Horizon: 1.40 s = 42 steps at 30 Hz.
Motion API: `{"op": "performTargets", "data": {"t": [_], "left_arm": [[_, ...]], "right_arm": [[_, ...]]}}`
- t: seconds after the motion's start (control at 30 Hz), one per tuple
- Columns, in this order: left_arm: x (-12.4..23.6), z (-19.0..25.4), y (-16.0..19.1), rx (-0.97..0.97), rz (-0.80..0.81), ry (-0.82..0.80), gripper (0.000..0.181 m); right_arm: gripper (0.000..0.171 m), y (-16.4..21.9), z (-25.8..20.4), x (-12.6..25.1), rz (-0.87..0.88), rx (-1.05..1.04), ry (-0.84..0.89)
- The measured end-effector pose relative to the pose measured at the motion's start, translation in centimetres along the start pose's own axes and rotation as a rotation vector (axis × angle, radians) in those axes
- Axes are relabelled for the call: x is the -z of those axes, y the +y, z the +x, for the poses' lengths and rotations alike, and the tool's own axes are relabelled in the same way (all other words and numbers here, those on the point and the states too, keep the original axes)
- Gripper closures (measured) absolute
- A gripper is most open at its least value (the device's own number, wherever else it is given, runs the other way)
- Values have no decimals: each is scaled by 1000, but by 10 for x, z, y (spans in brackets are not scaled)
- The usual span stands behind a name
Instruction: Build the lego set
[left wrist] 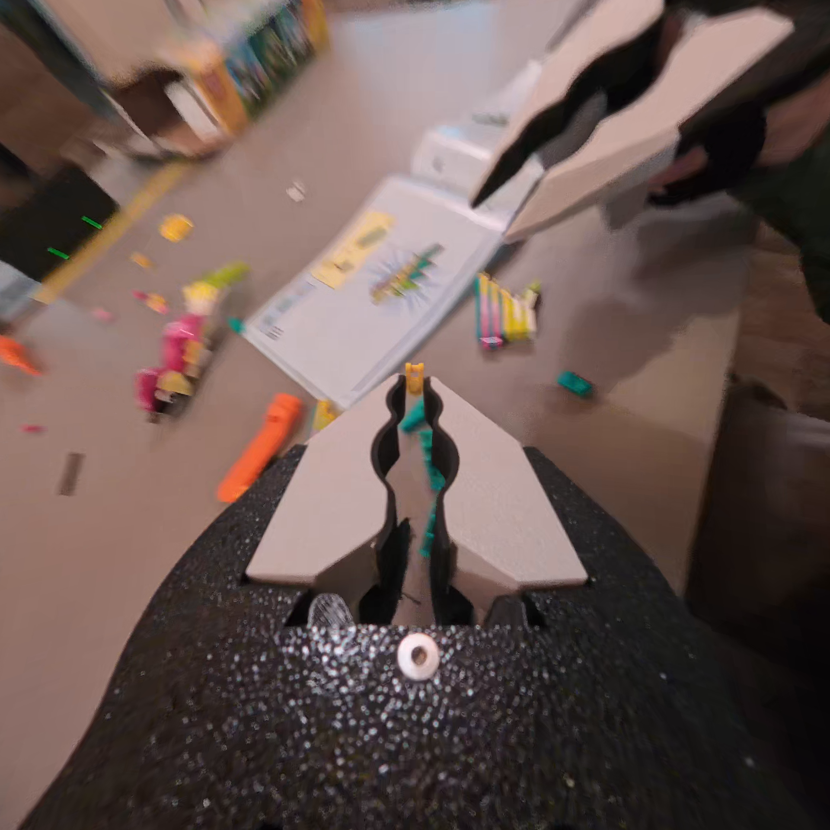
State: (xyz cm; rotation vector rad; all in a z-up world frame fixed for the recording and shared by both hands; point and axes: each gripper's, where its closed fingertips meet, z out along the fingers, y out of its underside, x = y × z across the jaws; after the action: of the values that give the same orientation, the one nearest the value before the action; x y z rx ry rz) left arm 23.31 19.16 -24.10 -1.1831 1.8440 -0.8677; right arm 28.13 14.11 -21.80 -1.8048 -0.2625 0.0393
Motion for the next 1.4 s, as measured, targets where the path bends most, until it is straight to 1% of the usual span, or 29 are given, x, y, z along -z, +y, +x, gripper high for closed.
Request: {"op": "performTargets", "data": {"t": [0.07,0.13,0.23,0.3,0.33,0.37,0.4,0.47,0.5,0.57,0.67,0.77,0.83,0.93,1.0,1.13,1.3,1.4], "left_arm": [[7,-27,-14,-55,95,-80,176],[13,-51,-29,-114,182,-143,176],[16,-80,-47,-208,315,-206,176],[11,-88,-55,-256,407,-196,176],[6,-89,-55,-255,440,-164,176],[2,-88,-55,-237,469,-122,176],[-1,-88,-54,-208,493,-86,176],[1,-85,-56,-186,544,-36,176],[5,-83,-58,-200,571,-29,176],[10,-79,-57,-214,597,-17,176],[18,-75,-58,-144,625,56,176],[27,-78,-60,-81,675,96,176],[33,-78,-62,-75,706,112,176],[49,-80,-69,-125,780,84,176],[60,-88,-72,-152,817,37,176],[65,-98,-70,-124,822,14,176],[73,-83,-67,-202,836,33,176],[73,-80,-67,-207,838,38,176]], "right_arm": [[149,-21,12,2,178,43,156],[150,-40,29,15,336,74,368],[149,-54,31,26,379,227,504],[141,-53,32,25,364,277,536],[136,-52,33,22,345,288,543],[123,-50,35,19,331,293,558],[107,-48,41,17,315,292,583],[93,-42,52,13,269,283,638],[91,-40,56,12,251,287,656],[91,-39,59,9,230,299,670],[92,-31,60,2,157,341,682],[93,-27,60,-2,88,420,712],[93,-26,58,-4,56,474,728],[94,-27,58,-3,21,554,775],[93,-23,61,-2,-20,585,806],[93,-20,63,-4,-65,615,823],[98,-16,61,-7,-115,677,834],[99,-11,60,-13,-147,689,805]]}}
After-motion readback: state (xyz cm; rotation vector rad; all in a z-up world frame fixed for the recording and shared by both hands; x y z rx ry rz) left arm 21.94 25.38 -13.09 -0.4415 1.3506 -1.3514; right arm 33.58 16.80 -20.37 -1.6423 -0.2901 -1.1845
